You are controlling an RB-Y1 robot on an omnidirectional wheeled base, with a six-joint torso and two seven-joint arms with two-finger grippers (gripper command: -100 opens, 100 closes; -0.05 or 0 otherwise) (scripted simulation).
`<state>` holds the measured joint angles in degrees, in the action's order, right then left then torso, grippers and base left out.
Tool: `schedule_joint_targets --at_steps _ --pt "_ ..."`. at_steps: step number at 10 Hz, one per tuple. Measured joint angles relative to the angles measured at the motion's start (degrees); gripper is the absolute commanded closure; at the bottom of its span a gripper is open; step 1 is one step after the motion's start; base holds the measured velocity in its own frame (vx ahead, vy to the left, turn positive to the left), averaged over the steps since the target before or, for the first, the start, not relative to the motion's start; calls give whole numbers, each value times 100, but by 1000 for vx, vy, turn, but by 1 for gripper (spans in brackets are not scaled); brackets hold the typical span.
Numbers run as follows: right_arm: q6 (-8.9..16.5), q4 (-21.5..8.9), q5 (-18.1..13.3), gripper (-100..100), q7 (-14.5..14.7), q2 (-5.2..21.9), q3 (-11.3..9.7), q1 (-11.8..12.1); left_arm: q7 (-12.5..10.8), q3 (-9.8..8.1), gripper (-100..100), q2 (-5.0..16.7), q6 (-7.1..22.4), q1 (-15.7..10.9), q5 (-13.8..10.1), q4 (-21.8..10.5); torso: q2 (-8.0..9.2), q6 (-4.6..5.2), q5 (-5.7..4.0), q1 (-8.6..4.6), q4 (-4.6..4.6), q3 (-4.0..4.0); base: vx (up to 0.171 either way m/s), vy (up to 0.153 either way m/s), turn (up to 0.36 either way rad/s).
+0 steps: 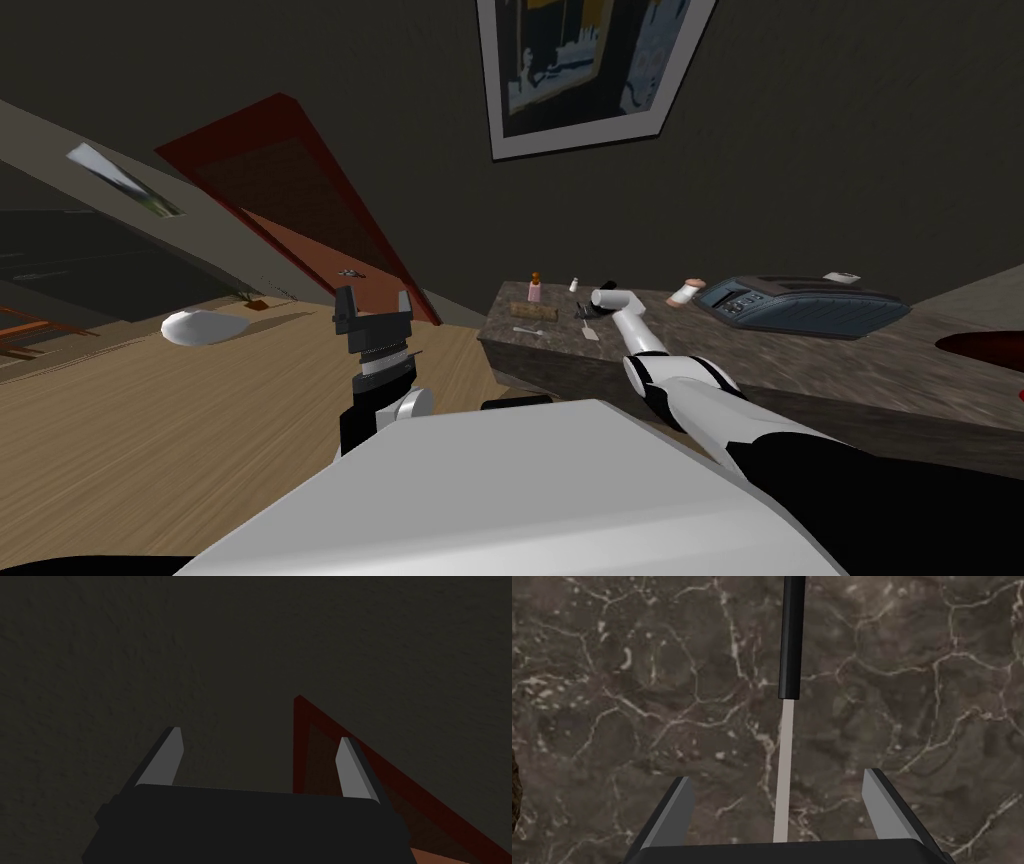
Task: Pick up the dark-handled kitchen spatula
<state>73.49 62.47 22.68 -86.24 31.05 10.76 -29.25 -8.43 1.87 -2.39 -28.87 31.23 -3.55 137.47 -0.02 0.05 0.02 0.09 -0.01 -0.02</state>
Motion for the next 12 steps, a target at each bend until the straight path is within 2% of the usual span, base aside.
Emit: schedule_joint_targets --at_steps 1,4,5,6,9,10,12 --pt "167 -89 21 -100 -110 57 23 -55 0 0 0 0 0 0 0 0 -1 -1 0 1 0 -1 14 18 6" --pt "402 -407 106 -100 -239 205 88 -197 0 0 0 0 0 0 0 0 0 0 0 -1 0 0 10 18 12" --pt "429 -418 110 0 -255 211 92 -201 0 0 0 0 0 0 0 0 2 0 -1 -4 0 1 0 0 0" --pt "426 -416 109 -100 -253 210 91 -200 0 0 0 0 0 0 0 0 4 0 -2 -7 1 2 39 5 -26" --pt "141 -581 72 -100 -107 99 138 -69 0 0 0 0 0 0 0 0 -7 1 -3 -6 -3 -5 32 9 -34" --pt "119 -585 71 100 -95 95 141 -60 0 0 0 0 0 0 0 0 0 -1 -1 -6 0 0 0 0 0" --pt "121 -583 72 100 -98 94 141 -63 0 0 0 0 0 0 0 0 5 0 -3 -11 -1 2 0 0 0"
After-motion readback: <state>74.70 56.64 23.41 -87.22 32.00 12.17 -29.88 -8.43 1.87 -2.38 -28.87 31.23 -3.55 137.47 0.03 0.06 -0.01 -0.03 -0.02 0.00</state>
